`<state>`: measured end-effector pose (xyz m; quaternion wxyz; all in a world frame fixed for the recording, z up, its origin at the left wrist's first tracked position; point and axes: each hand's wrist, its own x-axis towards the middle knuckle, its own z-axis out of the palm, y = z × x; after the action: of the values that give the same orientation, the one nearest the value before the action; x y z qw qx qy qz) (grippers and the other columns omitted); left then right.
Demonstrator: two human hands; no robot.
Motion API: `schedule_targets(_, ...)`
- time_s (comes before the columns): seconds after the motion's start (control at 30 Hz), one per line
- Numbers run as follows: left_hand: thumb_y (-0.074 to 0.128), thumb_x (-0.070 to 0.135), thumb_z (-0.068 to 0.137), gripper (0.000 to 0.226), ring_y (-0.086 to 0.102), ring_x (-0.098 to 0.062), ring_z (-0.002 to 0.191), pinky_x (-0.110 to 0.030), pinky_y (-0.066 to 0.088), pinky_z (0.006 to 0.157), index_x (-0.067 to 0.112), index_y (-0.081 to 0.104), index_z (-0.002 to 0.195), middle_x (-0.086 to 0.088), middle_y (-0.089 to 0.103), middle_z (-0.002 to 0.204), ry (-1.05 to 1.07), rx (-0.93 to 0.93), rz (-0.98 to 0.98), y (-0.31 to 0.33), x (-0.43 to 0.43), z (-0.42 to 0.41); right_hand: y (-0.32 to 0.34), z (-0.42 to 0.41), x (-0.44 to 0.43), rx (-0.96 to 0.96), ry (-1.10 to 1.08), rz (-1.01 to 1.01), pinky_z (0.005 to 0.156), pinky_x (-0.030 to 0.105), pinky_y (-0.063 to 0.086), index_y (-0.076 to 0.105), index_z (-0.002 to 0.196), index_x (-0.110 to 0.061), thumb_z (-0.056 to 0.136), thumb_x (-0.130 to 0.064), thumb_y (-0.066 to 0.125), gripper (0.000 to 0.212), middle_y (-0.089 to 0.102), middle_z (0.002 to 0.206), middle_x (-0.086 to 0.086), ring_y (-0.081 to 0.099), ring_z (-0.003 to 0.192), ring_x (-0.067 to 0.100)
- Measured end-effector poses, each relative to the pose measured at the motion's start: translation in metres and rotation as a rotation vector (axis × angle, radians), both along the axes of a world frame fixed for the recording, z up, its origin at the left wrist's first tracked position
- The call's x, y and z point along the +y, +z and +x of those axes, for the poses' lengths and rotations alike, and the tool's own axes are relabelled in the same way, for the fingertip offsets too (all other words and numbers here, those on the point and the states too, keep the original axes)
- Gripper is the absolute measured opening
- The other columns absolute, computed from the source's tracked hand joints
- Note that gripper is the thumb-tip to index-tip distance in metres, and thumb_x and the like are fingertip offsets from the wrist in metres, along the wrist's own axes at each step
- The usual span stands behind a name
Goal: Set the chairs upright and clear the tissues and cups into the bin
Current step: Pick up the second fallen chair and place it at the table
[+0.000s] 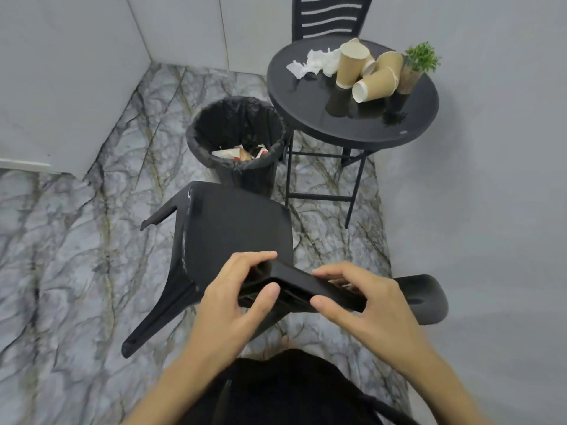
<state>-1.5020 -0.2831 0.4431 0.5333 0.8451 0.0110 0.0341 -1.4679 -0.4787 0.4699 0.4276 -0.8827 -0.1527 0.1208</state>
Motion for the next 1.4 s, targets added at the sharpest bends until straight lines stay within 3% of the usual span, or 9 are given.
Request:
schedule_targets(0.33, 0.051, 0.044, 0.076, 0.032, 0.060, -0.002, 0.096, -0.005, 0.042, 0.081, 0.024, 0.061, 0.098, 0.012, 0.064, 0.097, 0.137, -0.032, -0.083, 0.006, 0.010, 0.003, 0.004, -0.010, 0.043, -0.100, 0.065, -0.014, 0.084, 0.029, 0.052, 0.060, 0.111, -0.031, 0.078, -0.055, 0.048, 0.043, 0.065, 0.103, -0.018, 0.060, 0.096, 0.000)
schedule_targets(0.47, 0.053, 0.044, 0.073, 0.027, 0.062, 0.000, 0.088, -0.005, 0.044, 0.076, 0.026, 0.063, 0.090, 0.010, 0.067, 0.097, 0.132, -0.034, -0.133, 0.006, 0.042, -0.001, 0.010, -0.018, 0.065, -0.106, 0.143, -0.066, 0.086, 0.016, 0.046, 0.054, 0.118, -0.037, 0.076, -0.060, 0.045, 0.049, 0.062, 0.109, -0.023, 0.054, 0.103, -0.006)
schedule_targets(0.6, 0.053, 0.044, 0.074, 0.021, 0.061, -0.005, 0.090, -0.030, 0.049, 0.084, 0.031, 0.063, 0.088, 0.011, 0.067, 0.095, 0.140, -0.009, -0.190, 0.000, 0.088, -0.015, 0.001, -0.028, 0.063, -0.164, 0.127, -0.260, 0.076, 0.011, 0.039, 0.058, 0.109, -0.042, 0.071, -0.070, 0.042, 0.050, 0.058, 0.090, -0.035, 0.050, 0.095, -0.014)
schedule_targets(0.67, 0.052, 0.044, 0.074, 0.018, 0.060, -0.004, 0.088, -0.032, 0.048, 0.086, 0.034, 0.063, 0.085, 0.014, 0.068, 0.093, 0.165, -0.012, -0.218, -0.002, 0.111, -0.021, -0.008, -0.033, 0.058, -0.183, 0.080, -0.284, 0.073, 0.014, 0.038, 0.062, 0.100, -0.042, 0.071, -0.071, 0.046, 0.045, 0.056, 0.080, -0.036, 0.050, 0.087, -0.014)
schedule_targets(0.8, 0.048, 0.043, 0.073, 0.016, 0.057, 0.004, 0.079, -0.007, 0.045, 0.072, 0.035, 0.060, 0.080, 0.020, 0.067, 0.083, 0.188, -0.055, -0.249, -0.005, 0.157, -0.029, -0.022, -0.040, 0.061, -0.146, 0.075, -0.130, 0.087, 0.014, 0.033, 0.058, 0.103, -0.042, 0.070, -0.080, 0.041, 0.053, 0.063, 0.101, -0.021, 0.056, 0.093, -0.002)
schedule_targets(0.9, 0.049, 0.043, 0.073, 0.015, 0.057, 0.000, 0.075, -0.009, 0.044, 0.069, 0.034, 0.061, 0.077, 0.017, 0.066, 0.079, 0.201, -0.069, -0.265, -0.011, 0.191, -0.035, -0.036, -0.033, 0.070, -0.157, 0.050, -0.065, 0.093, 0.019, 0.032, 0.060, 0.100, -0.041, 0.071, -0.080, 0.038, 0.054, 0.060, 0.109, -0.024, 0.056, 0.098, -0.002)
schedule_targets(1.1, 0.050, 0.044, 0.073, 0.013, 0.057, -0.006, 0.079, -0.012, 0.045, 0.073, 0.038, 0.063, 0.073, 0.016, 0.066, 0.078, 0.209, -0.112, -0.298, -0.027, 0.240, -0.043, -0.082, -0.012, 0.060, -0.120, -0.171, 0.205, 0.101, 0.040, 0.038, 0.070, 0.085, -0.030, 0.078, -0.067, 0.048, 0.043, 0.067, 0.098, -0.011, 0.058, 0.100, 0.009)
schedule_targets(1.23, 0.050, 0.039, 0.073, 0.014, 0.060, -0.005, 0.079, -0.011, 0.047, 0.073, 0.032, 0.062, 0.076, 0.016, 0.068, 0.074, 0.243, -0.167, -0.385, -0.038, 0.265, -0.046, -0.097, -0.005, 0.073, -0.070, -0.190, 0.256, 0.095, 0.025, 0.040, 0.069, 0.088, -0.039, 0.079, -0.048, 0.051, 0.021, 0.065, 0.098, -0.018, 0.056, 0.104, 0.011)
schedule_targets(1.4, 0.050, 0.037, 0.072, 0.015, 0.064, 0.001, 0.074, -0.010, 0.048, 0.071, 0.026, 0.060, 0.077, 0.014, 0.070, 0.069, 0.280, -0.177, -0.455, -0.048, 0.300, -0.053, -0.106, -0.002, 0.102, -0.027, -0.189, 0.396, 0.082, 0.013, 0.043, 0.069, 0.090, -0.037, 0.074, -0.046, 0.054, 0.023, 0.067, 0.093, -0.015, 0.060, 0.095, 0.007)
